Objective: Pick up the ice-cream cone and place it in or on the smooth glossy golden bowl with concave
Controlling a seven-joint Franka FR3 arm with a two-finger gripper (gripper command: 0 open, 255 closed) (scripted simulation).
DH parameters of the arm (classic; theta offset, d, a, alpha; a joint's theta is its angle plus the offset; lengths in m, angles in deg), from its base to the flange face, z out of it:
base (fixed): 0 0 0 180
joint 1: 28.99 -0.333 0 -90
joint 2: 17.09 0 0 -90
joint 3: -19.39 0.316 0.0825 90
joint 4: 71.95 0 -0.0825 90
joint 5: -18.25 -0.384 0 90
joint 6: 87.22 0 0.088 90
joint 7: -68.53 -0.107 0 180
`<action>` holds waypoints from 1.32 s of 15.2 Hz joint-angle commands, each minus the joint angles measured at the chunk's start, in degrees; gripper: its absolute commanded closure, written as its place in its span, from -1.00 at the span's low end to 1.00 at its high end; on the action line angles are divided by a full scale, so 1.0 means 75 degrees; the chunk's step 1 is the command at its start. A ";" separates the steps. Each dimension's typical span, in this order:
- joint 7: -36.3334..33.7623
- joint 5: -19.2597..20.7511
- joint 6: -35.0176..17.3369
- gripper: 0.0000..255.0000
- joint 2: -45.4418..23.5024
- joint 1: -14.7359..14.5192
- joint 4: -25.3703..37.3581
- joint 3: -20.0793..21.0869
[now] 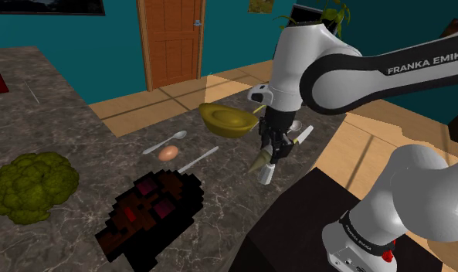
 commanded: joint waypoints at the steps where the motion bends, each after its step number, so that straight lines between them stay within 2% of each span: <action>1: -0.0003 0.0006 0.0235 1.00 0.0086 0.0001 0.0147 -0.0008; 5: -0.0005 0.0016 0.0634 1.00 0.0233 0.0004 0.0399 -0.0023; 12: 0.0839 0.0488 0.0381 1.00 -0.1491 0.0517 0.1861 -0.0663; 20: 0.1735 0.0627 0.0497 1.00 -0.3487 0.0908 0.3985 -0.1228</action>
